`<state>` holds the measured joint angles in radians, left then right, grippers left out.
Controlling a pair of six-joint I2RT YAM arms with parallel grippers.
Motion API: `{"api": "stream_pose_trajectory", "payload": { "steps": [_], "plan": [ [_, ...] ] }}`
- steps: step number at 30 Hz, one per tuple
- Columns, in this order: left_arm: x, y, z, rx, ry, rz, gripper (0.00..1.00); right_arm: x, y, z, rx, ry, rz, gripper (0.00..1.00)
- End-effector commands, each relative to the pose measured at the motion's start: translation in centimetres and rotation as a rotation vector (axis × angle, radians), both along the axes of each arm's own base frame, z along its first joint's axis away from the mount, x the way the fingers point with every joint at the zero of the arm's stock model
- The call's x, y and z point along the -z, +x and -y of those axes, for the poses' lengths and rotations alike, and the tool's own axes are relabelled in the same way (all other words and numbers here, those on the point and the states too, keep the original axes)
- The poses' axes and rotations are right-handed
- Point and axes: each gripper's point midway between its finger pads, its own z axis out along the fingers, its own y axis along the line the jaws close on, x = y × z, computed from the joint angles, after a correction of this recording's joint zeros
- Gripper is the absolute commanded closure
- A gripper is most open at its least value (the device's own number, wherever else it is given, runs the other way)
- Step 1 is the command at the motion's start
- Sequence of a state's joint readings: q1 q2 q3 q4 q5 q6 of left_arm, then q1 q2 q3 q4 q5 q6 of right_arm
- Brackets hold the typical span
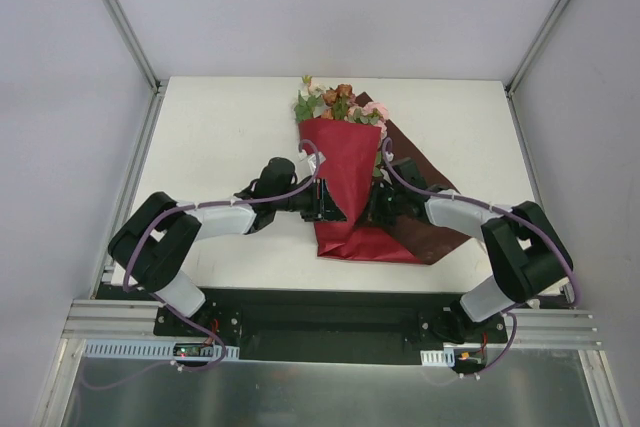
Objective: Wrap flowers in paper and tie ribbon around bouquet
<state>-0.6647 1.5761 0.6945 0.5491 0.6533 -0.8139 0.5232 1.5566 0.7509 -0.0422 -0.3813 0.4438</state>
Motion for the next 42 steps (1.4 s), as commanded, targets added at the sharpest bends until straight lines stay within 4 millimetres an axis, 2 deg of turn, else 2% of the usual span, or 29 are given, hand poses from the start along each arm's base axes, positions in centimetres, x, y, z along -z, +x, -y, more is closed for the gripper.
{"api": "stream_pose_trajectory", "payload": {
  "steps": [1,2,4,5,15,17,19,20,21,22,24,28,30,34,38,39,42],
  "plan": [
    [2.3,-0.6,-0.6,0.025,0.023,-0.055,0.84,-1.1,-0.8,0.5,-0.034,0.004,0.036,0.99],
    [3.3,-0.8,-0.7,0.023,0.034,-0.077,0.87,-0.8,-1.1,0.8,-0.038,-0.004,0.035,0.99],
    [3.8,-0.8,-0.6,0.023,0.023,-0.083,0.88,-0.9,-1.3,1.1,-0.037,-0.006,0.037,0.99],
    [4.6,-1.1,-0.7,0.025,0.034,-0.104,0.89,-0.6,-1.7,1.3,-0.043,-0.014,0.032,0.99],
    [7.6,-2.3,-0.9,0.069,0.035,-0.155,0.87,-0.7,-2.7,2.5,-0.092,-0.055,0.050,0.99],
    [8.2,-2.6,-0.8,0.075,0.036,-0.171,0.87,-1.5,-2.7,2.8,-0.112,-0.088,0.082,0.95],
    [8.5,-2.6,-0.8,0.078,0.033,-0.179,0.87,-3.0,-3.1,3.1,-0.155,-0.143,0.115,0.81],
    [8.5,-2.7,-0.7,0.083,0.029,-0.177,0.87,-4.1,-2.6,3.6,-0.140,-0.191,0.172,0.77],
    [8.4,-2.7,-0.6,0.085,0.023,-0.176,0.87,-4.6,-3.9,3.6,-0.179,-0.230,0.172,0.72],
    [8.5,-2.8,-0.6,0.087,0.023,-0.184,0.87,-5.9,-3.3,3.6,-0.179,-0.257,0.227,0.70],
    [8.3,-2.8,-0.5,0.086,0.018,-0.185,0.87,-7.2,-4.0,2.8,-0.210,-0.253,0.255,0.62],
    [7.4,-2.8,-0.4,0.093,0.000,-0.178,0.86,-8.1,-4.3,-1.5,-0.250,-0.084,0.228,0.62],
    [6.9,-2.8,-0.3,0.094,-0.011,-0.177,0.83,-7.7,-3.7,-3.1,-0.243,-0.045,0.208,0.65],
    [6.0,-2.6,-0.1,0.096,-0.023,-0.167,0.78,-6.7,-3.1,-4.9,-0.244,-0.006,0.166,0.71],
    [6.0,-2.4,0.0,0.098,-0.019,-0.176,0.77,-4.5,-3.7,-5.4,-0.246,-0.009,0.109,0.75],
    [5.9,-2.2,0.2,0.099,-0.021,-0.174,0.77,-3.4,-4.4,-5.1,-0.243,-0.016,0.078,0.75],
    [5.5,-1.6,0.2,0.095,-0.022,-0.169,0.76,-2.2,-5.7,-4.8,-0.253,-0.014,0.047,0.77]
  ]
}}
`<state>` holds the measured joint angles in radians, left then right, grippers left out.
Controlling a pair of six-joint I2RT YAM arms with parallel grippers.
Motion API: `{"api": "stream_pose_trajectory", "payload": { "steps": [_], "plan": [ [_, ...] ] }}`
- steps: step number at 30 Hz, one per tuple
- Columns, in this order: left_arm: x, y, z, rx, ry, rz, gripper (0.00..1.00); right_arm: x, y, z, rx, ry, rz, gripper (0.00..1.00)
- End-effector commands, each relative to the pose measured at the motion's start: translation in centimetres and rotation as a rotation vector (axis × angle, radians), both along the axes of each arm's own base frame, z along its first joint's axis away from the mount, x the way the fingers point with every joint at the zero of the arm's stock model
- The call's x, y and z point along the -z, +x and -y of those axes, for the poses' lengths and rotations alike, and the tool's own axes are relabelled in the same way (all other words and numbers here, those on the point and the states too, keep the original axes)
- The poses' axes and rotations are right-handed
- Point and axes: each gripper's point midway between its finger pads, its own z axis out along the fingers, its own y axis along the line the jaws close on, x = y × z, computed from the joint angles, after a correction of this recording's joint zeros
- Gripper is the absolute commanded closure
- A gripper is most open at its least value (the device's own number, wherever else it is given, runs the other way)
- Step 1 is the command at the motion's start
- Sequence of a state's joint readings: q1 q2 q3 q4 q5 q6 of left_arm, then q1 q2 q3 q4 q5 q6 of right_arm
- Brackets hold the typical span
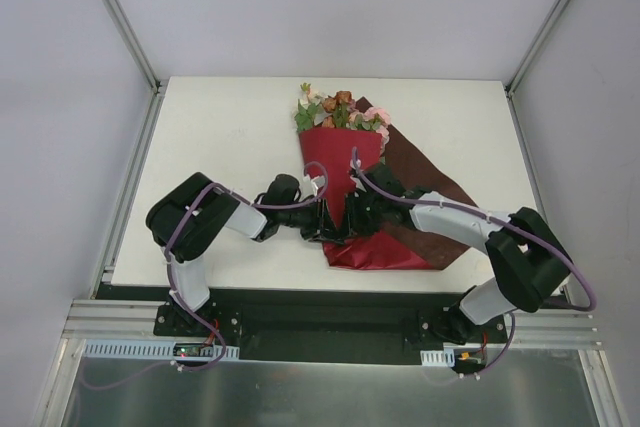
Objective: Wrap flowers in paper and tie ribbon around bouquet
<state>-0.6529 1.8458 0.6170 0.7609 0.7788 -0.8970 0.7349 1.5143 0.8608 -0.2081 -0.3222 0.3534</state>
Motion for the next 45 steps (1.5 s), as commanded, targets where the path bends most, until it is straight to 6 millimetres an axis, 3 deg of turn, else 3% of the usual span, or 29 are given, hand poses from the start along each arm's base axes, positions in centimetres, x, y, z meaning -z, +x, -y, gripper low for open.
{"api": "stream_pose_trajectory", "payload": {
  "steps": [1,8,16,23,30,34,36,41,43,45],
  "plan": [
    [-2.2,1.0,0.7,0.028,-0.047,0.051,0.76,0.4,-1.5,-0.6,-0.006,0.046,-0.029,0.77],
    [-3.9,3.5,0.5,0.008,-0.066,0.073,0.74,2.1,-3.4,0.7,-0.002,0.013,-0.053,0.80],
    [-4.7,5.4,-1.7,-0.042,-0.061,0.089,0.71,2.5,-4.1,1.8,0.003,-0.010,-0.050,0.80],
    [-2.5,6.5,-1.4,-0.032,-0.035,0.056,0.75,-1.1,-3.6,-0.4,-0.072,0.008,0.024,0.79],
    [-3.1,7.2,-0.8,-0.024,-0.054,0.069,0.75,-3.1,-2.0,-1.9,-0.075,0.036,0.086,0.75],
    [-3.7,8.3,-0.2,-0.009,-0.060,0.091,0.75,-0.5,-1.8,-2.2,-0.083,-0.010,0.043,0.75],
    [-3.1,8.6,0.0,0.000,-0.040,0.073,0.75,0.8,-1.9,-2.3,-0.075,-0.014,0.027,0.75],
    [-3.0,9.9,0.5,0.023,-0.039,0.076,0.73,3.9,-3.5,-0.6,-0.055,-0.056,-0.033,0.76],
    [-3.5,10.2,0.2,0.017,-0.015,0.099,0.72,3.8,-3.7,-0.3,-0.051,-0.054,-0.024,0.76],
    [-6.2,10.4,-0.3,-0.002,-0.008,0.163,0.69,3.9,-3.8,0.2,-0.050,-0.065,-0.016,0.76]
  ]
}}
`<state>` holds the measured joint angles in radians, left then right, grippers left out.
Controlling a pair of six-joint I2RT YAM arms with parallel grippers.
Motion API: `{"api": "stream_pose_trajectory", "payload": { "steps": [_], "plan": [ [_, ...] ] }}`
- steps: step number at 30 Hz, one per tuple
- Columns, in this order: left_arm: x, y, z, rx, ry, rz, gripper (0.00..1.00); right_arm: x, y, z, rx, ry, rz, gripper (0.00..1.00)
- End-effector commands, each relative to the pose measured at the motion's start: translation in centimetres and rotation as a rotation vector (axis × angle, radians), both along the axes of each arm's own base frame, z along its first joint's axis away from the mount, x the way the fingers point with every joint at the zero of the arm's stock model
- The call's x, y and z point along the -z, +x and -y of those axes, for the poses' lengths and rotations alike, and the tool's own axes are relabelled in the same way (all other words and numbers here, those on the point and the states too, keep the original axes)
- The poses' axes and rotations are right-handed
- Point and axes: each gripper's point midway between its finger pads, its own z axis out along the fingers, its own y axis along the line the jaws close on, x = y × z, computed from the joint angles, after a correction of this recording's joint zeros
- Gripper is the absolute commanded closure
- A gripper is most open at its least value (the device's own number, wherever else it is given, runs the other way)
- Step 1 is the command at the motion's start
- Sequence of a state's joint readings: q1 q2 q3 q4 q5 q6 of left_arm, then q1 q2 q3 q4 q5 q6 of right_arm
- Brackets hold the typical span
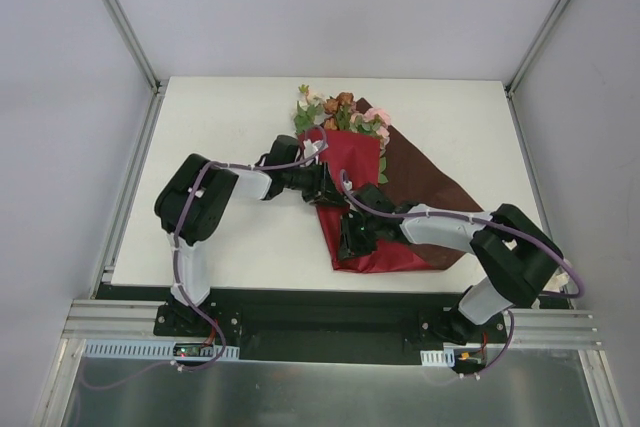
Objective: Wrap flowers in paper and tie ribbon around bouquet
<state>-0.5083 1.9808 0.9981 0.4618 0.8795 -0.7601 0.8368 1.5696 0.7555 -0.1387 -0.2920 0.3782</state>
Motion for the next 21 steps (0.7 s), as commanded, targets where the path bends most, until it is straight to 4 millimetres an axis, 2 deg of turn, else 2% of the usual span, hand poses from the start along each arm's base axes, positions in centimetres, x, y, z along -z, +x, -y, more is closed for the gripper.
{"api": "stream_pose_trajectory", "payload": {
  "steps": [1,3,4,5,6,7,9,11,13,15,16,18,20,21],
  "plan": [
    [-5.4,0.6,-1.7,-0.015,0.018,0.142,0.68,-0.7,0.4,0.2,0.014,0.012,0.046,0.76],
    [-6.7,1.3,-3.3,-0.097,0.061,0.180,0.63,-0.7,0.4,0.1,0.007,0.014,0.049,0.76],
    [-7.9,1.3,-5.0,-0.155,0.067,0.200,0.61,-0.9,0.5,0.0,0.003,0.018,0.051,0.76],
    [-7.6,1.7,-6.3,-0.222,0.107,0.196,0.51,-1.1,0.6,-0.2,-0.003,0.024,0.054,0.76],
    [-7.5,1.8,-7.5,-0.271,0.125,0.184,0.23,-1.2,0.7,-0.3,-0.013,0.025,0.062,0.76],
    [-7.2,1.3,-8.7,-0.314,0.134,0.158,0.18,-1.2,0.8,-0.4,-0.020,0.026,0.067,0.75],
    [-6.3,1.7,-10.6,-0.385,0.156,0.109,0.03,-1.5,0.9,-0.6,-0.042,0.033,0.076,0.75],
    [-4.3,1.9,-11.6,-0.414,0.172,0.018,0.04,-1.7,1.0,-0.7,-0.050,0.034,0.084,0.75],
    [-2.8,2.1,-11.3,-0.403,0.172,-0.046,0.08,-1.8,1.0,-0.6,-0.052,0.037,0.089,0.75],
    [-2.8,3.3,-10.8,-0.405,0.149,-0.038,0.12,-1.9,1.0,-0.6,-0.054,0.039,0.094,0.75],
    [-2.0,3.7,-10.5,-0.398,0.143,-0.051,0.17,-2.1,1.1,-0.6,-0.052,0.041,0.098,0.75],
    [-2.2,5.0,-10.0,-0.402,0.121,-0.033,0.23,-2.1,1.0,-0.6,-0.055,0.039,0.100,0.74],
    [-1.0,6.0,-10.0,-0.413,0.140,-0.033,0.33,-2.1,1.2,-0.6,-0.056,0.040,0.108,0.74],
    [-1.0,6.7,-9.8,-0.415,0.141,-0.022,0.34,-2.0,1.2,-0.4,-0.051,0.034,0.105,0.74]
  ]
}}
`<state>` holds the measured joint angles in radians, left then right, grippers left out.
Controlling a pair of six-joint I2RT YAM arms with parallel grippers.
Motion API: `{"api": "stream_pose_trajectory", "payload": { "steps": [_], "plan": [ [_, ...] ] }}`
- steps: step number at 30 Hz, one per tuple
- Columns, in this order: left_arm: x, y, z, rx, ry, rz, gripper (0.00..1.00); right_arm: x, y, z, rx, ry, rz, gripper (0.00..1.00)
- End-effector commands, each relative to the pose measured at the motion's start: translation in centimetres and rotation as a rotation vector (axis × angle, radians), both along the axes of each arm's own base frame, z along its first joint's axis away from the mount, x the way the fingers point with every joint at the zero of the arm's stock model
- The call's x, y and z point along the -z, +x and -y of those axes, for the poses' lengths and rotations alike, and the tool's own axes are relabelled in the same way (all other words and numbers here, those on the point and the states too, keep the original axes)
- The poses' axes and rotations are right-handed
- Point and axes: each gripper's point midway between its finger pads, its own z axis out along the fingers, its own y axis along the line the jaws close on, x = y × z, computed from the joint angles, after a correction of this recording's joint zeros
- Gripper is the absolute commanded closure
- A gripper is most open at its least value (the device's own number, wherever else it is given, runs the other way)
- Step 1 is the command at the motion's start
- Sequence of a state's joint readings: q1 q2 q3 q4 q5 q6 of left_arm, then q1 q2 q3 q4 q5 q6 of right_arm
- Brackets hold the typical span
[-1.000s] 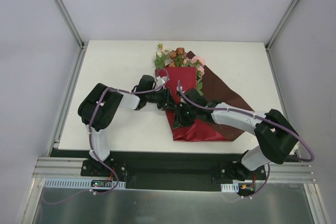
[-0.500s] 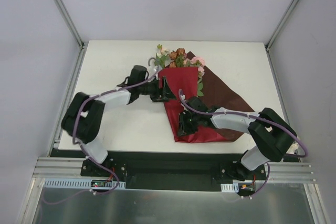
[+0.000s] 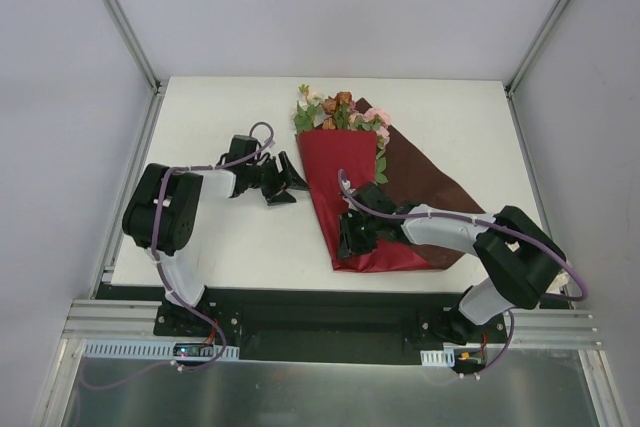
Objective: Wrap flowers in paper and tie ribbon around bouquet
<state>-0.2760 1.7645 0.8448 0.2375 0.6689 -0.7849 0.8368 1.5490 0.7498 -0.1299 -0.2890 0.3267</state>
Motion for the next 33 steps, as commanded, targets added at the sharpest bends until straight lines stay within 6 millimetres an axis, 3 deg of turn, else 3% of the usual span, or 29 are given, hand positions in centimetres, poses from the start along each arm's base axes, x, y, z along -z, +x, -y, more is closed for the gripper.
{"api": "stream_pose_trajectory", "payload": {
  "steps": [1,7,11,12,13,15,24,29,30,31,32,33],
  "plan": [
    [-1.0,3.7,1.3,-0.003,-0.023,0.091,0.35,-1.6,1.0,-0.5,-0.010,0.024,0.058,0.74],
    [0.4,5.8,2.0,0.018,-0.020,0.099,0.42,-1.5,1.0,-0.4,-0.010,0.024,0.049,0.74],
    [1.3,7.0,2.0,0.015,-0.009,0.115,0.65,-1.8,1.5,-0.9,-0.010,0.036,0.050,0.74],
    [1.4,7.6,1.9,0.013,0.000,0.130,0.88,-1.8,1.5,-1.0,-0.012,0.036,0.051,0.74],
    [1.4,8.0,1.8,0.008,0.011,0.144,0.96,-1.6,1.6,-1.0,-0.013,0.030,0.047,0.74],
    [1.1,9.4,1.2,-0.009,0.055,0.189,1.00,-1.3,1.7,-1.0,-0.027,0.026,0.050,0.74],
    [-2.5,12.8,-0.3,-0.026,0.099,0.327,1.00,-0.1,2.5,-1.9,-0.099,0.017,0.050,0.79],
    [-2.8,13.3,0.4,0.013,0.080,0.290,1.00,0.9,2.5,-2.4,-0.093,0.021,0.014,0.80],
    [-2.6,12.9,0.4,0.022,0.083,0.253,0.96,0.9,2.5,-2.5,-0.095,0.025,0.012,0.80],
    [-2.5,12.5,0.4,0.027,0.086,0.230,0.84,0.7,2.7,-2.6,-0.091,0.030,0.015,0.80],
    [-3.0,11.7,0.2,0.017,0.094,0.231,0.65,0.5,2.8,-2.7,-0.090,0.034,0.019,0.80],
    [-3.3,11.1,0.1,0.011,0.110,0.235,0.56,0.4,2.8,-2.8,-0.089,0.039,0.019,0.80]
  ]
}}
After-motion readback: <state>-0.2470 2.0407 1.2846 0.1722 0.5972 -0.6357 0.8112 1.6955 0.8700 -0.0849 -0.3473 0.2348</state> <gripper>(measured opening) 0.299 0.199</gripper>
